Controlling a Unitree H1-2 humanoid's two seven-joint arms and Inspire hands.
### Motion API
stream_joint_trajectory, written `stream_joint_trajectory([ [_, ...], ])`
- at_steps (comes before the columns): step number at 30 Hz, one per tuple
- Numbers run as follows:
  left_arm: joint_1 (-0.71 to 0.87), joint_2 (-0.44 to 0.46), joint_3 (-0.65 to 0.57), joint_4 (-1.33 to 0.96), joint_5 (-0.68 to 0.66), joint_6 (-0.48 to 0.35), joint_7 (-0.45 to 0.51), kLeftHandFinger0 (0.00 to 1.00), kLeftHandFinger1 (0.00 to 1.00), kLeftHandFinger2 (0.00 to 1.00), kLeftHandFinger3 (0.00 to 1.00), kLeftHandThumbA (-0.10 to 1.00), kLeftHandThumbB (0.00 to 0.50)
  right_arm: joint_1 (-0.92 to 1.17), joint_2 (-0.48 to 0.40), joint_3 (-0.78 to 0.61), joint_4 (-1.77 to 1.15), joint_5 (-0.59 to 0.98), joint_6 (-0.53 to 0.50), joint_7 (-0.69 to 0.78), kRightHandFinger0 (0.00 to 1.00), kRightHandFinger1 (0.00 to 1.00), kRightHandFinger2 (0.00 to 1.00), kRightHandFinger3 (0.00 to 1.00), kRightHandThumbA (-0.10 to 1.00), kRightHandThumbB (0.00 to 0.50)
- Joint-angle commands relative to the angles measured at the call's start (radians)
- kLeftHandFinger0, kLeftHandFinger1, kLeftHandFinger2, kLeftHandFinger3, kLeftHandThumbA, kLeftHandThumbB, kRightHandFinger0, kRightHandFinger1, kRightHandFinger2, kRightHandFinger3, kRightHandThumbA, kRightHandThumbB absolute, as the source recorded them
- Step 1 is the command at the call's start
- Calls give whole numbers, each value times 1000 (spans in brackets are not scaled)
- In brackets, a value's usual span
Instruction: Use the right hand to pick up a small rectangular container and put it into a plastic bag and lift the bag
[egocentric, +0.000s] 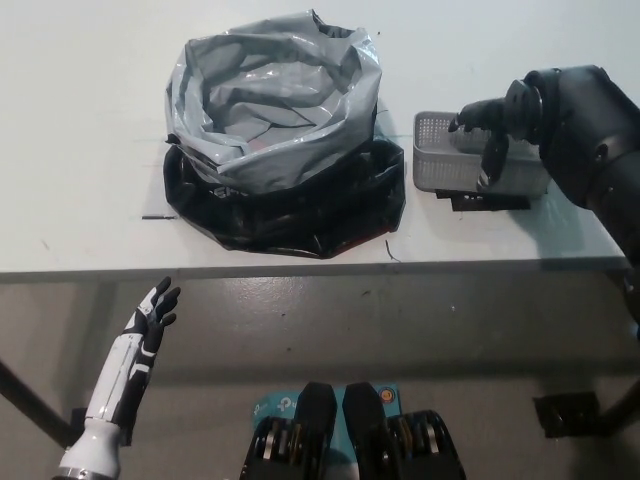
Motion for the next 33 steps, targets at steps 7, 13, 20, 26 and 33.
stream_joint_trajectory([
  [7,-20,17,5,-31,2,-17,-4,1000,1000,1000,1000,1000,240,-6,5,-25,69,-3,-17,-95,1000,1000,1000,1000,742,500],
  [13,-27,20,8,-27,8,-30,1,1000,1000,1000,1000,1000,238,8,18,-23,99,-5,-4,-96,1000,1000,1000,1000,675,500],
  [20,-33,18,12,-26,-3,-24,0,1000,1000,1000,1000,1000,249,26,38,-5,128,-23,11,-100,1000,1000,1000,1000,664,500],
  [26,-36,19,11,-30,9,-20,2,1000,1000,1000,1000,1000,244,44,42,-19,130,-14,-18,-163,930,1000,1000,1000,418,337],
  [33,-59,22,11,-20,9,-19,0,1000,1000,1000,1000,1000,236,37,28,-125,118,76,-42,-145,1,207,465,760,-100,195],
])
